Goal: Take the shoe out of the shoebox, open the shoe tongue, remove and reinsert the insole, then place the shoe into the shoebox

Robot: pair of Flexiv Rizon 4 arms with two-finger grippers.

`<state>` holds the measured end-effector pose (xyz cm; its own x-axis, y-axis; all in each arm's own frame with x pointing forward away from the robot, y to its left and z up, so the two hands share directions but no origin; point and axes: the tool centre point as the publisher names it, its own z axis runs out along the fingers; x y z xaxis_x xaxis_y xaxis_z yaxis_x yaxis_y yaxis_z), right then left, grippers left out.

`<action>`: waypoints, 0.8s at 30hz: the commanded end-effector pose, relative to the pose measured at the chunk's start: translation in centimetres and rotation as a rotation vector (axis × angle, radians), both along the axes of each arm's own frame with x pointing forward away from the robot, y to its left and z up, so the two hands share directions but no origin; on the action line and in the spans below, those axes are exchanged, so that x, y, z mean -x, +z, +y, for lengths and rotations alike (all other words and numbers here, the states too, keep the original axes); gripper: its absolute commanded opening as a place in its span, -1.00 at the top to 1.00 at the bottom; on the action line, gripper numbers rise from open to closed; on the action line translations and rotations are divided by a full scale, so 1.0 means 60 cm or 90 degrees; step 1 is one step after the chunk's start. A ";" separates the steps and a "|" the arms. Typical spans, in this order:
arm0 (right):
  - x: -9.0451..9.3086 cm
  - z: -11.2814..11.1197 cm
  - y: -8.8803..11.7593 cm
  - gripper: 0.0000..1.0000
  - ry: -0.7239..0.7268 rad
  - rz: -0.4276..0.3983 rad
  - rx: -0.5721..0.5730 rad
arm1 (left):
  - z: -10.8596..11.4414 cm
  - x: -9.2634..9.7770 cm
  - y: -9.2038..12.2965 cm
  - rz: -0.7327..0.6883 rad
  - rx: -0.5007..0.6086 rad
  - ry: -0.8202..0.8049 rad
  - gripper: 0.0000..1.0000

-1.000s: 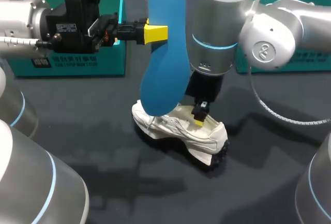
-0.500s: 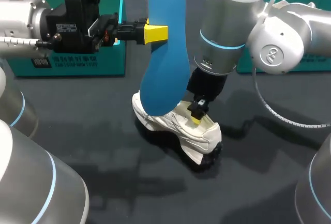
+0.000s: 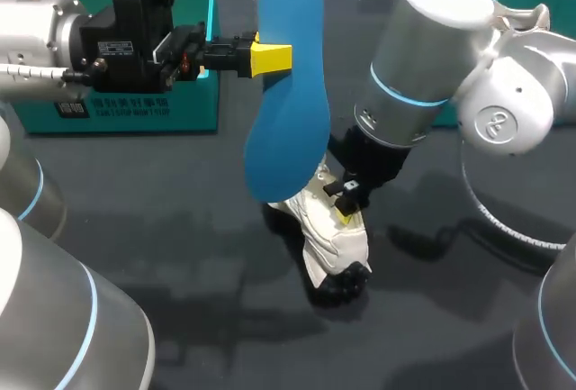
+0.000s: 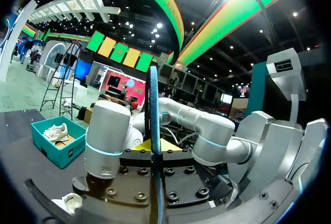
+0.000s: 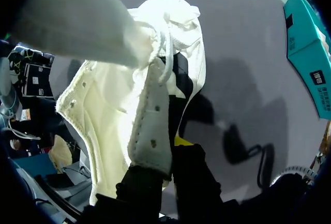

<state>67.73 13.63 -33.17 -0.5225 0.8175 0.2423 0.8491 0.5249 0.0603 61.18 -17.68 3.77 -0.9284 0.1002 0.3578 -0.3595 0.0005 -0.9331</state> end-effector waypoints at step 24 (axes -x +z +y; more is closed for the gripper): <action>0.031 0.023 -0.027 1.00 -0.235 0.009 0.023 | -0.001 0.001 -0.002 0.000 0.000 0.001 1.00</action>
<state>65.45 14.32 -34.45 -0.1807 0.9576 0.2244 0.9835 0.1743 0.0480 61.18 -17.68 3.77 -0.9284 0.1002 0.3578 -0.3595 0.0005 -0.9331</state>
